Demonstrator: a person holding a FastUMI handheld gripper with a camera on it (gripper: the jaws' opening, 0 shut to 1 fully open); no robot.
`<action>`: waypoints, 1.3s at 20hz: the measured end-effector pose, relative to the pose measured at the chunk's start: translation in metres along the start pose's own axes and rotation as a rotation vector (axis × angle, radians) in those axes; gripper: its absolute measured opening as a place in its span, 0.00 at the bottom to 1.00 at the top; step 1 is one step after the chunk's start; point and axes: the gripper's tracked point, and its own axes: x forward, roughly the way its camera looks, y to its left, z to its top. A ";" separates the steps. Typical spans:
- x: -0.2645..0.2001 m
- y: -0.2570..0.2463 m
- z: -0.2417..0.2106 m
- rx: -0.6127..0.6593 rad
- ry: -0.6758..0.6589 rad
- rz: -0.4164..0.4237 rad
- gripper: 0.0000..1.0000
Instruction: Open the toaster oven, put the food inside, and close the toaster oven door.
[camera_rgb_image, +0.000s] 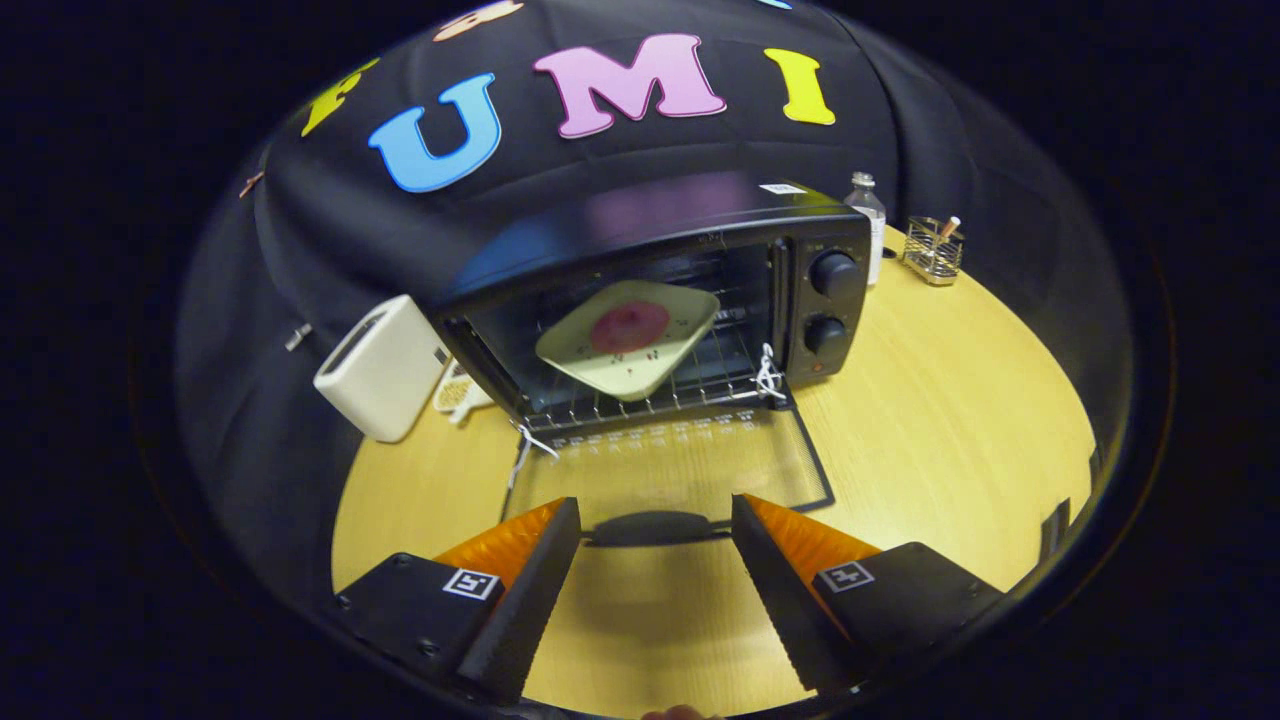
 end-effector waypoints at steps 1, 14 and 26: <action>0.005 -0.007 0.000 -0.021 0.022 -0.008 0.99; 0.053 -0.016 -0.065 -0.235 0.168 -0.108 0.99; 0.051 -0.001 -0.049 -0.131 0.138 -0.106 0.99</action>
